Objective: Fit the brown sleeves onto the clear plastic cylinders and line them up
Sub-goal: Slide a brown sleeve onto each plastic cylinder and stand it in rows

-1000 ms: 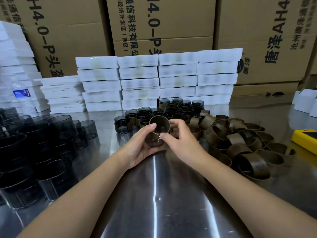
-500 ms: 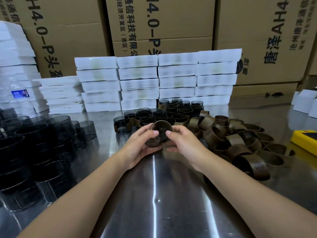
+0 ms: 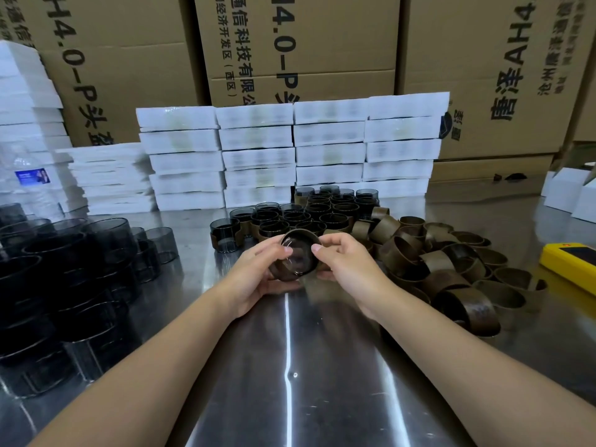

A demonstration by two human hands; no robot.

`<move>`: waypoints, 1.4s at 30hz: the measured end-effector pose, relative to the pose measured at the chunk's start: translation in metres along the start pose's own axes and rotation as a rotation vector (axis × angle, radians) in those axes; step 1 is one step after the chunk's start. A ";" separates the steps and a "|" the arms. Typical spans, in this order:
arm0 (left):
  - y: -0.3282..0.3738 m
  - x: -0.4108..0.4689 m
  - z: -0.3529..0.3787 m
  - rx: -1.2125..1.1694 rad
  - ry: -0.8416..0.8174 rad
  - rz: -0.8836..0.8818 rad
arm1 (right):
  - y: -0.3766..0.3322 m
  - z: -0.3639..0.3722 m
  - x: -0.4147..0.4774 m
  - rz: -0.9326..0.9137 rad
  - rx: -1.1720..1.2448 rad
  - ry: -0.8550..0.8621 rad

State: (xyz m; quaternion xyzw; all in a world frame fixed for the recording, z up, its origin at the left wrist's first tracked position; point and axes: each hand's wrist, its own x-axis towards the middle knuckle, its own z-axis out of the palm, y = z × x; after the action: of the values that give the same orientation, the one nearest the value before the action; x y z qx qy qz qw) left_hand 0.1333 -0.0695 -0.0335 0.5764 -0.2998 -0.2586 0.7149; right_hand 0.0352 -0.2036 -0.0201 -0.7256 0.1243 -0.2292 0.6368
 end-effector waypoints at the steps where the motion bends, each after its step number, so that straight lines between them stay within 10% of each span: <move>1: 0.000 0.000 0.000 -0.021 -0.009 -0.015 | 0.000 -0.001 0.000 0.010 0.035 -0.009; 42: 0.005 -0.002 0.011 0.035 -0.078 -0.194 | -0.003 0.002 -0.004 0.171 -0.001 -0.098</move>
State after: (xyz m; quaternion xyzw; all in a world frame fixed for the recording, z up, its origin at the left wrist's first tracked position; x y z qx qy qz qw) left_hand 0.1240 -0.0742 -0.0270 0.6046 -0.2749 -0.3437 0.6639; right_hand 0.0323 -0.1989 -0.0179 -0.7230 0.1545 -0.1382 0.6590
